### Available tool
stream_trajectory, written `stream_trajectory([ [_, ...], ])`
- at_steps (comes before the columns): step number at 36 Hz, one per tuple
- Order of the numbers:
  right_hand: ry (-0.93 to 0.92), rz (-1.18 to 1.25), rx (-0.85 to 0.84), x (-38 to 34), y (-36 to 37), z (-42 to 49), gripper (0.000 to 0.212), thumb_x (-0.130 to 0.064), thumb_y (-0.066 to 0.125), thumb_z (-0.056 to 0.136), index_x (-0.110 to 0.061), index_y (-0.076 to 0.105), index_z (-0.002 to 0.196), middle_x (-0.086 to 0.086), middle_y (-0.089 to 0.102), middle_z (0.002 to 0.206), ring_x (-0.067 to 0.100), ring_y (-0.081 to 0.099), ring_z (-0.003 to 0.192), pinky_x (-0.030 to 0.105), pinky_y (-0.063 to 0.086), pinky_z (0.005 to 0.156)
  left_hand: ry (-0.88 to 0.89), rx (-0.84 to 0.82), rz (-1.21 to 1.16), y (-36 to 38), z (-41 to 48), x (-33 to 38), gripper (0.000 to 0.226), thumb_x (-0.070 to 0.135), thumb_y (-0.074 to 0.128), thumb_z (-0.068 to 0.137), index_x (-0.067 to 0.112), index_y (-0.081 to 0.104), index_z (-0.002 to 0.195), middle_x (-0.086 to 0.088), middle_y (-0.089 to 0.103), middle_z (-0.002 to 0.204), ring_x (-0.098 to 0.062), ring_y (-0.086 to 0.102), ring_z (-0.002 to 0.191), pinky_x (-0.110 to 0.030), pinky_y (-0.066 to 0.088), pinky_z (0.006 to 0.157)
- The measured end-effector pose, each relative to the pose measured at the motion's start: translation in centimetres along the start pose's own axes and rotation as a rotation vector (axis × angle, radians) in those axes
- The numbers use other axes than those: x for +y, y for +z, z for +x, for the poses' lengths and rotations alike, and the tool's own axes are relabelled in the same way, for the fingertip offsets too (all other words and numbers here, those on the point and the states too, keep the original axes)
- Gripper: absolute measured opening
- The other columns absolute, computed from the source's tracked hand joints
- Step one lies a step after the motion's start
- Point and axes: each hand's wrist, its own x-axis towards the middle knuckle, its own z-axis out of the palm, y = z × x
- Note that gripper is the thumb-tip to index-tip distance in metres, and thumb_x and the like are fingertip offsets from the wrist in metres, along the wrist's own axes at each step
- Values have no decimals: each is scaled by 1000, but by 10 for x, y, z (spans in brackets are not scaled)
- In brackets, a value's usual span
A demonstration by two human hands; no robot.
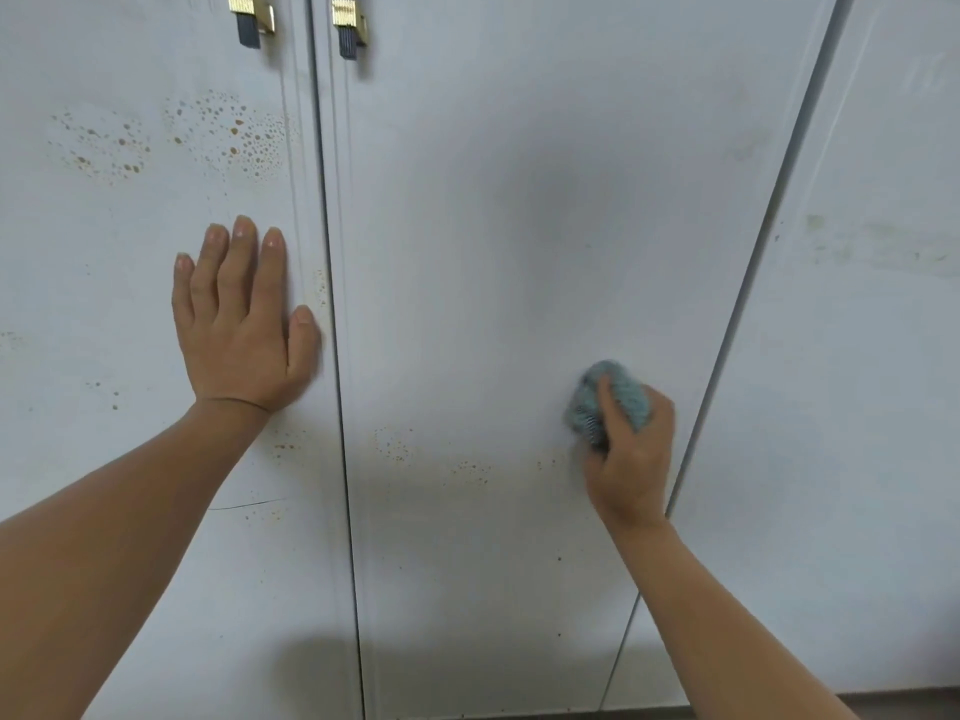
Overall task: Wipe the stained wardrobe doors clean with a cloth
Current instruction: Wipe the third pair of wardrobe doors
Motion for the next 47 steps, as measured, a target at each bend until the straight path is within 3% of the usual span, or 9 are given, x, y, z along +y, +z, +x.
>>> stream_trajectory([
  [6,162,-6,69,-2,3,-5,52,-16,53,84,-3,62,134,29,49,123,40,51,111,38,49,93,0,7,9,0,0,0,66,37,39,102,12,33,163,-17,37,164,-36,29,155,-56,21,127],
  [12,-42,-13,-77,-4,-3,-15,46,-21,52,89,-3,65,130,28,56,119,38,52,111,47,57,86,-9,-14,-9,-2,1,0,66,36,40,102,12,33,163,-18,37,164,-36,28,155,-58,20,126],
  [19,546,12,287,49,-32,-11,56,-9,60,85,-14,57,141,24,46,125,37,53,111,46,52,92,-10,-7,-1,1,0,1,66,36,40,102,12,33,163,-17,36,165,-36,28,155,-58,21,126],
  [22,272,-49,112,28,-9,-36,54,-20,59,88,-4,57,139,28,48,123,35,51,110,36,49,87,-15,-8,1,0,1,1,66,36,41,102,12,34,163,-17,37,165,-36,29,155,-57,20,127],
  [25,-92,-138,-104,25,6,-56,51,-28,54,94,4,59,134,25,50,126,42,49,113,50,55,90,-9,-10,10,-1,0,0,66,37,39,102,13,33,163,-17,37,164,-36,29,155,-58,22,126],
  [31,275,-67,122,24,9,-58,47,-24,50,98,5,57,135,30,53,121,36,48,112,41,51,92,-14,-13,9,1,0,1,66,36,40,102,12,33,163,-17,36,165,-36,28,155,-58,22,126],
  [36,10,-57,-10,24,12,-65,48,-23,51,95,2,58,135,26,50,124,40,50,112,47,54,93,-5,-18,8,-1,1,0,66,37,39,102,12,33,163,-17,36,165,-36,27,155,-59,22,125],
  [40,379,0,197,19,16,-61,50,-11,63,89,1,57,137,24,49,119,38,54,104,47,57,82,-5,-14,17,0,-1,-1,66,37,39,103,11,33,163,-18,36,165,-35,25,155,-58,22,126],
  [47,-11,44,-81,-28,37,-67,49,-13,61,88,2,59,135,14,44,130,44,54,112,53,56,88,-1,1,31,0,0,0,66,37,39,102,11,33,163,-18,37,164,-34,26,155,-57,23,125],
])
